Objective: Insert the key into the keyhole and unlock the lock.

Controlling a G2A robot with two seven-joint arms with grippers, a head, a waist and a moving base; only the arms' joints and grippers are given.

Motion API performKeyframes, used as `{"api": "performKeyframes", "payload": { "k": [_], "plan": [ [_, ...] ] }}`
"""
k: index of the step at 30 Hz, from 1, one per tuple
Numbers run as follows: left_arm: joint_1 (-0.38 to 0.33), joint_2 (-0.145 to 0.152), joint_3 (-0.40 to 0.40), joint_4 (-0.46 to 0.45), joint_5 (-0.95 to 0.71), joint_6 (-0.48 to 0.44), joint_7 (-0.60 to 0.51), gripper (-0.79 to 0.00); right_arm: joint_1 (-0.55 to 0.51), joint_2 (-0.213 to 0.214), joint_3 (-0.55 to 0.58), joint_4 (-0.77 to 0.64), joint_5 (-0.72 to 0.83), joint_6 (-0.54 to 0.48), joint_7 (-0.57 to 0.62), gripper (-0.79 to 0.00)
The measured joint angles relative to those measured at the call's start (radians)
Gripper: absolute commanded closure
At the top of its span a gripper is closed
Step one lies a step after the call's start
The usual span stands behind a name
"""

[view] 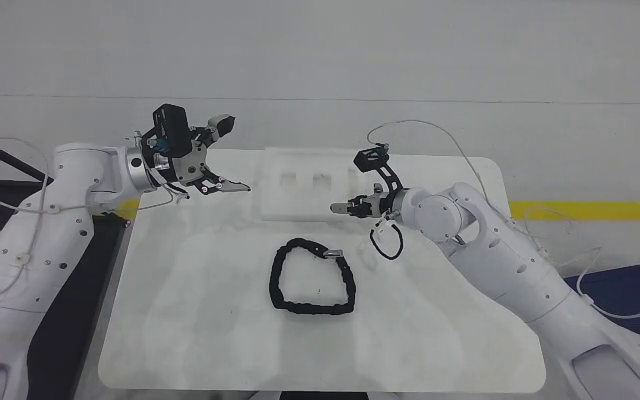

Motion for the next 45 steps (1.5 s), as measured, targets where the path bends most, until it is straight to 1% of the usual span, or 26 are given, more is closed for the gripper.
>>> {"api": "performKeyframes", "payload": {
  "k": [22, 27, 29, 33, 34, 35, 36, 37, 38, 41, 45],
  "plan": [
    [0.000, 0.000, 0.000, 0.000, 0.000, 0.000, 0.000, -0.785, -0.011, -0.001, 0.003, -0.011, -0.016, 0.006, -0.007, -0.785],
    [0.000, 0.000, 0.000, 0.000, 0.000, 0.000, 0.000, -0.785, -0.018, -0.005, 0.026, -0.038, -0.003, -0.024, 0.009, -0.785],
    [0.000, 0.000, 0.000, 0.000, 0.000, 0.000, 0.000, -0.785, -0.018, -0.007, 0.033, -0.040, -0.002, -0.007, 0.029, -0.785],
    [0.000, 0.000, 0.000, 0.000, 0.000, 0.000, 0.000, -0.785, -0.011, -0.014, 0.039, -0.043, -0.002, 0.070, 0.086, -0.785],
    [0.000, 0.000, 0.000, 0.000, 0.000, 0.000, 0.000, -0.785, -0.011, -0.015, 0.039, -0.043, -0.003, 0.080, 0.093, -0.748],
    [0.000, 0.000, 0.000, 0.000, 0.000, 0.000, 0.000, -0.785, -0.010, -0.017, 0.039, -0.043, -0.005, 0.088, 0.099, -0.646],
    [0.000, 0.000, 0.000, 0.000, 0.000, 0.000, 0.000, -0.785, -0.009, -0.020, 0.040, -0.042, -0.007, 0.098, 0.105, -0.474],
    [0.000, 0.000, 0.000, 0.000, 0.000, 0.000, 0.000, -0.785, -0.010, -0.022, 0.041, -0.041, -0.006, 0.105, 0.108, -0.446],
    [0.000, 0.000, 0.000, 0.000, 0.000, 0.000, 0.000, -0.785, -0.010, -0.024, 0.042, -0.040, -0.004, 0.113, 0.110, -0.394],
    [0.000, 0.000, 0.000, 0.000, 0.000, 0.000, 0.000, -0.785, -0.011, -0.030, 0.044, -0.034, -0.003, 0.132, 0.117, -0.372],
    [0.000, 0.000, 0.000, 0.000, 0.000, 0.000, 0.000, -0.785, -0.007, -0.039, 0.036, -0.018, -0.029, 0.156, 0.130, -0.369]
  ]
}}
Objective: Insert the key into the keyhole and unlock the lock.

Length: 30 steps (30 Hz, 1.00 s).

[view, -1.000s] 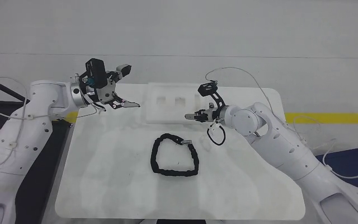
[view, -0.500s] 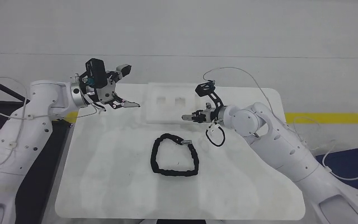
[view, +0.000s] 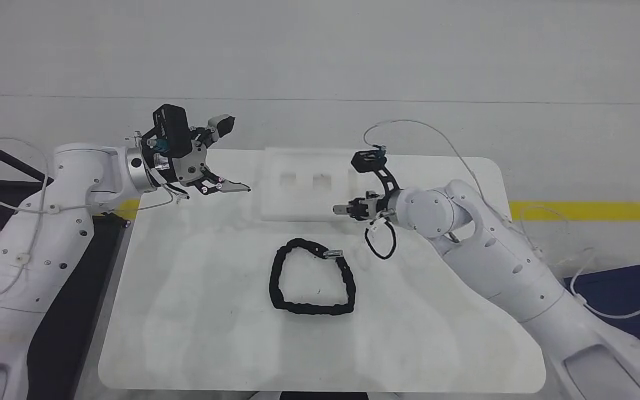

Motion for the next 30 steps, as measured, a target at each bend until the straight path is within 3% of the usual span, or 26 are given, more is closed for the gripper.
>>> {"api": "performKeyframes", "payload": {
  "k": [17, 30],
  "plan": [
    [0.000, 0.000, 0.000, 0.000, 0.000, 0.000, 0.000, -0.785, 0.029, -0.037, -0.047, 0.024, -0.172, 0.093, 0.068, -0.360],
    [0.000, 0.000, 0.000, 0.000, 0.000, 0.000, 0.000, -0.785, 0.017, -0.066, -0.041, 0.073, -0.198, 0.072, 0.031, -0.311]
  ]
}}
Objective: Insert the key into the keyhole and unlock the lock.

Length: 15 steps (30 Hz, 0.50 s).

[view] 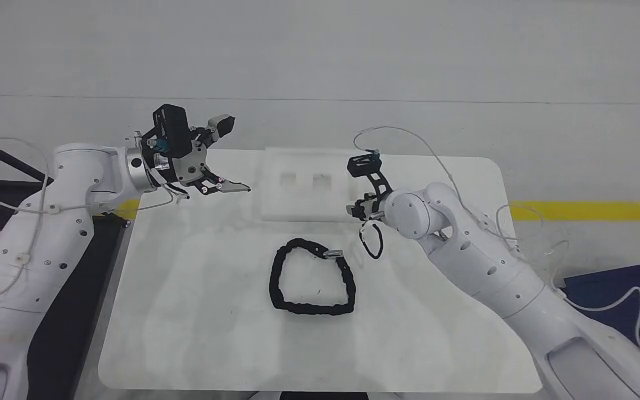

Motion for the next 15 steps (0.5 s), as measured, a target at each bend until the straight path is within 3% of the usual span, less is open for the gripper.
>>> {"api": "performKeyframes", "payload": {
  "k": [5, 10, 12, 15],
  "plan": [
    [0.000, 0.000, 0.000, 0.000, 0.000, 0.000, 0.000, -0.785, -0.001, -0.010, 0.003, 0.016, -0.009, -0.002, 0.004, -0.277],
    [0.000, 0.000, 0.000, 0.000, 0.000, 0.000, 0.000, -0.785, -0.004, -0.019, 0.011, 0.031, -0.019, 0.006, 0.008, -0.191],
    [0.000, 0.000, 0.000, 0.000, 0.000, 0.000, 0.000, -0.785, -0.004, -0.022, 0.013, 0.035, -0.025, 0.007, 0.011, -0.080],
    [0.000, 0.000, 0.000, 0.000, 0.000, 0.000, 0.000, -0.785, -0.005, -0.026, 0.018, 0.036, -0.034, 0.007, 0.019, 0.000]
  ]
}}
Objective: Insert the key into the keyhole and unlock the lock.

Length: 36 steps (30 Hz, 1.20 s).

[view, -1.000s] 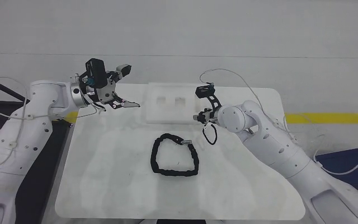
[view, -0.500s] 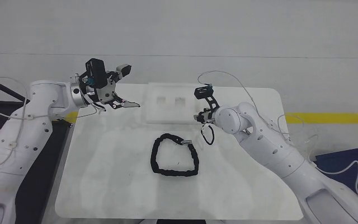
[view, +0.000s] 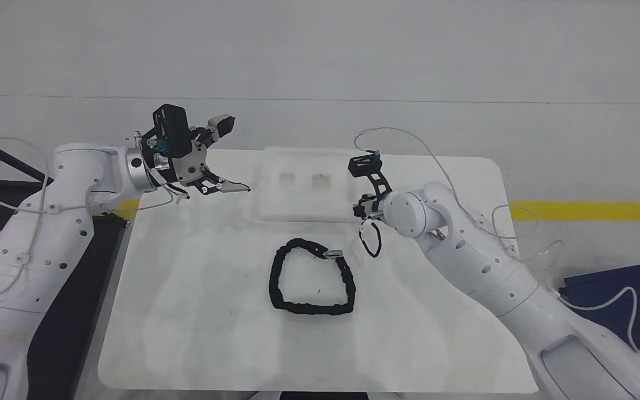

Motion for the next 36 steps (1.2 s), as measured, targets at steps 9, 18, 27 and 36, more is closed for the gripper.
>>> {"api": "performKeyframes", "payload": {
  "k": [9, 18, 27, 36],
  "plan": [
    [0.000, 0.000, 0.000, 0.000, 0.000, 0.000, 0.000, -0.785, -0.005, -0.006, 0.023, -0.010, -0.036, 0.001, 0.019, 0.000],
    [0.000, 0.000, 0.000, 0.000, 0.000, 0.000, 0.000, -0.785, -0.024, -0.003, 0.060, -0.060, -0.089, 0.029, 0.034, 0.000],
    [0.000, 0.000, 0.000, 0.000, 0.000, 0.000, 0.000, -0.785, -0.119, 0.023, 0.199, -0.147, 0.021, -0.001, 0.009, 0.000],
    [0.000, 0.000, 0.000, 0.000, 0.000, 0.000, 0.000, -0.785, -0.261, 0.072, 0.418, -0.321, 0.200, -0.118, 0.076, 0.000]
  ]
}}
